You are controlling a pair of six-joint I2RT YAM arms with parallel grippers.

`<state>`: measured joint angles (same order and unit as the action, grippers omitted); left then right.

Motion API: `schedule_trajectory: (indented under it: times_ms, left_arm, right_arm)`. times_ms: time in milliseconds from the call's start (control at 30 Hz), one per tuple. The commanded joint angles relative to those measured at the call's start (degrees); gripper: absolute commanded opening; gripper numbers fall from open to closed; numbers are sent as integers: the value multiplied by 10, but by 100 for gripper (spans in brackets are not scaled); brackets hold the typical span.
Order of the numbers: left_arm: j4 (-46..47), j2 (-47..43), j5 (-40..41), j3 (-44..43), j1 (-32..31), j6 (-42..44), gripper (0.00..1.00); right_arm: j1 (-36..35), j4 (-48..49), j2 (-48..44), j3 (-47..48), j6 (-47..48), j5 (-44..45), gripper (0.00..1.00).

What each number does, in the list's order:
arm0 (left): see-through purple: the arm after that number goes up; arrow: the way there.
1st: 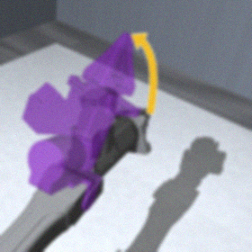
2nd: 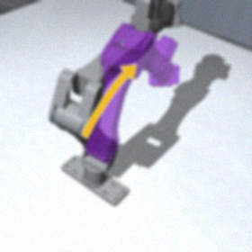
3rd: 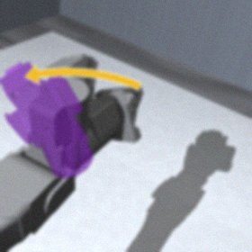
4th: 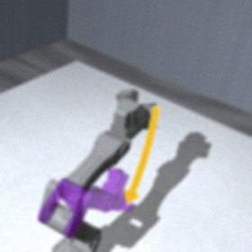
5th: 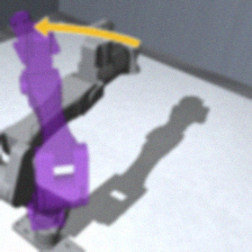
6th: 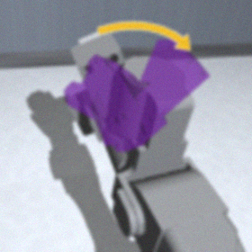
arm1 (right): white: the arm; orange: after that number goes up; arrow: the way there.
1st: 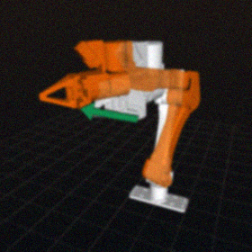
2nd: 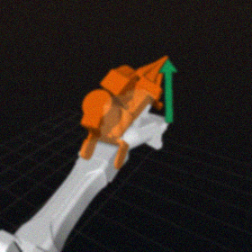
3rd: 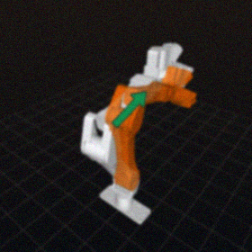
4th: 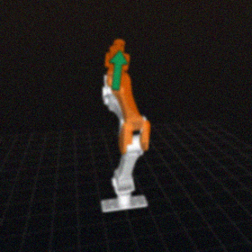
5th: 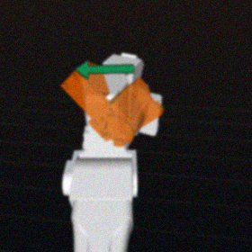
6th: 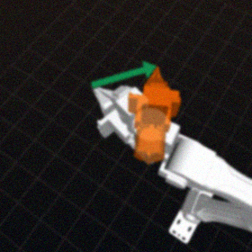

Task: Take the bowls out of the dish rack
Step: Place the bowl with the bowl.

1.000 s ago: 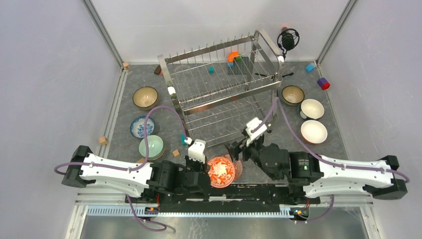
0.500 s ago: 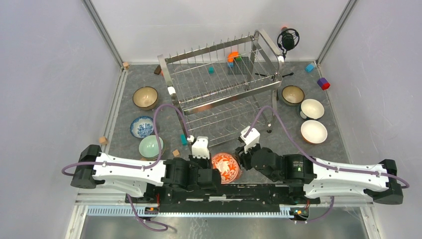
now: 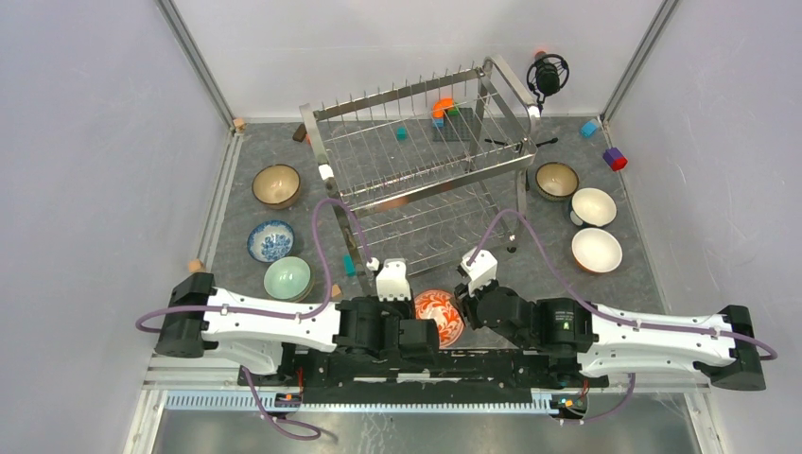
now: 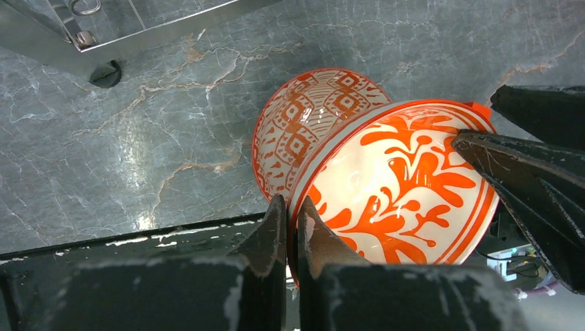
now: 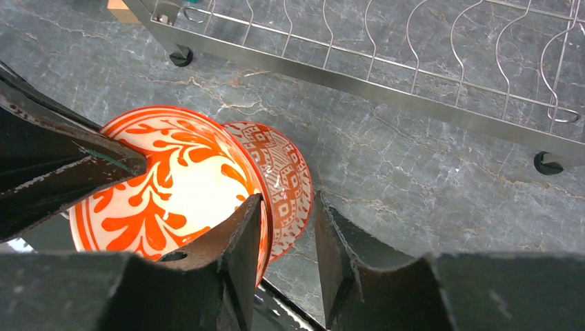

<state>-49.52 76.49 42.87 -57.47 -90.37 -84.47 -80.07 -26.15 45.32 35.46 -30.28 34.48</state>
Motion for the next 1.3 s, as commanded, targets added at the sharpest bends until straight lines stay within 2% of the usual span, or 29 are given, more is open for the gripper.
schedule_trajectory:
  times_ms: [0, 333, 500, 800, 1000, 1133, 1267]
  left_arm:
    - [6, 6, 23, -31, 11, -54, 2]
    - [10, 22, 8, -21, 29, -55, 2]
    - [31, 27, 2, -5, 37, -45, 2]
    - [44, 62, -7, 6, 47, -34, 3]
    - [56, 82, -16, 7, 54, -23, 11]
    - [58, 87, -21, 12, 56, -20, 20]
    - [59, 83, -23, 18, 57, -21, 24]
  right_arm:
    - [3, -4, -4, -11, -16, 7, 38]
    - [3, 39, 9, -54, -13, 9, 19]
    - [4, 53, 30, -59, -8, 16, 0]
    - [4, 74, 53, -74, -9, 25, 0]
    - [6, 86, 67, -80, -9, 24, 0]
    - [11, 97, 80, -89, -7, 15, 0]
    - [15, 106, 81, -95, -5, 11, 0]
